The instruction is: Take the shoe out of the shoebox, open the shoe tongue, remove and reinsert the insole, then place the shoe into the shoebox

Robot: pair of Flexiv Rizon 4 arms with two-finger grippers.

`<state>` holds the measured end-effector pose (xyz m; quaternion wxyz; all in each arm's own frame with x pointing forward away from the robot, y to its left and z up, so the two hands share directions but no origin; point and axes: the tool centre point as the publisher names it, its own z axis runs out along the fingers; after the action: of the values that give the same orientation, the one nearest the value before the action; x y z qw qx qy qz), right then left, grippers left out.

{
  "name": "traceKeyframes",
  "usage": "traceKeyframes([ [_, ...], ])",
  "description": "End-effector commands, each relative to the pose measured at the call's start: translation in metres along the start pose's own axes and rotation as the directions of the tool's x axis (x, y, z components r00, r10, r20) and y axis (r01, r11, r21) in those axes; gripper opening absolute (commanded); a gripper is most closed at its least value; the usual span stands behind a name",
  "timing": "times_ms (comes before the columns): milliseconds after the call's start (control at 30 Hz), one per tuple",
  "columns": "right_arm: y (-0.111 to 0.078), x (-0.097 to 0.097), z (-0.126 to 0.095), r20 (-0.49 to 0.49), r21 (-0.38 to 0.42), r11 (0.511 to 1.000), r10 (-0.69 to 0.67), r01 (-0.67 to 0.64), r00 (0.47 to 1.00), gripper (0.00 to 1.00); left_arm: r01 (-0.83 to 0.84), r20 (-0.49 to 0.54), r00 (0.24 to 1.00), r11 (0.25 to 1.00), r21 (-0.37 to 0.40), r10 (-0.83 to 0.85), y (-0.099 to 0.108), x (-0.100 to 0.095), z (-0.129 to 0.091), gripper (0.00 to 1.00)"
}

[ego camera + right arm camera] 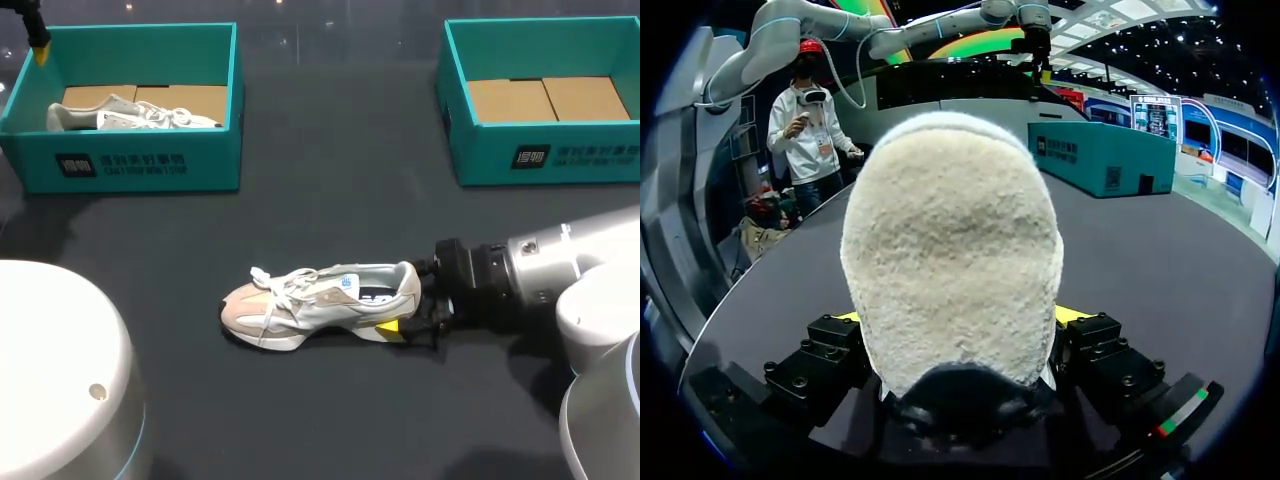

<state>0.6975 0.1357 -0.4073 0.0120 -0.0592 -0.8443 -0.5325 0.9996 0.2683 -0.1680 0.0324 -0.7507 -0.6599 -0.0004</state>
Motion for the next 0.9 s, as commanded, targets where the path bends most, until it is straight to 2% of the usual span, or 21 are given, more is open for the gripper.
traceKeyframes([
  [33, 0.001, 0.0, 0.003, -0.003, 0.007, 1.0, 0.001, -0.001, 1.0, 0.0, -0.001, -0.001, 1.0, 1.0, -0.001, 0.001, -0.001, 0.001, 0.0, 1.0],
  [433, 0.001, 0.0, 0.003, -0.003, 0.007, 1.0, 0.001, -0.001, 1.0, 0.0, -0.001, -0.001, 1.0, 1.0, -0.001, 0.001, -0.001, 0.001, 0.0, 1.0],
  [467, 0.001, 0.0, 0.003, -0.003, 0.007, 1.0, 0.001, -0.001, 1.0, 0.0, 0.067, -0.002, 0.998, 0.998, -0.015, -0.068, -0.004, -0.005, -0.003, 1.0],
  [567, 0.001, 0.0, 0.003, -0.003, 0.007, 1.0, 0.001, -0.001, 1.0, 0.0, 0.28, 0.017, 0.959, 0.959, 0.044, -0.281, -0.018, -0.023, -0.006, 1.0],
  [633, 0.001, 0.0, 0.003, -0.003, 0.007, 1.0, 0.001, -0.001, 1.0, 0.0, 0.412, -0.005, 0.911, 0.906, 0.096, -0.413, -0.029, -0.034, -0.001, 1.0],
  [700, 0.001, 0.0, 0.003, -0.003, 0.007, 1.0, 0.001, -0.001, 1.0, 0.0, 0.507, -0.01, 0.861, 0.858, 0.079, -0.508, -0.041, -0.045, 0.002, 1.0],
  [733, 0.001, 0.0, 0.003, -0.003, 0.007, 1.0, 0.001, -0.001, 1.0, 0.0, 0.549, -0.02, 0.834, 0.827, 0.117, -0.551, -0.045, -0.051, 0.004, 1.0],
  [767, 0.001, 0.0, 0.003, -0.003, 0.007, 1.0, 0.001, -0.001, 1.0, 0.0, 0.599, -0.036, 0.8, 0.792, 0.115, -0.599, -0.052, -0.059, 0.006, 1.0],
  [833, 0.001, 0.0, 0.003, -0.003, 0.007, 1.0, 0.001, -0.001, 1.0, 0.0, 0.694, -0.039, 0.72, 0.717, 0.073, -0.693, -0.067, -0.075, 0.006, 1.0],
  [867, 0.001, 0.0, 0.003, -0.003, 0.007, 1.0, 0.001, -0.001, 1.0, 0.0, 0.727, -0.02, 0.687, 0.686, 0.021, -0.727, -0.076, -0.082, 0.003, 1.0],
  [900, 0.001, 0.0, 0.003, -0.003, 0.007, 1.0, 0.001, -0.001, 1.0, 0.0, 0.708, 0.03, 0.706, 0.705, -0.032, -0.708, -0.084, -0.089, -0.002, 1.0],
])
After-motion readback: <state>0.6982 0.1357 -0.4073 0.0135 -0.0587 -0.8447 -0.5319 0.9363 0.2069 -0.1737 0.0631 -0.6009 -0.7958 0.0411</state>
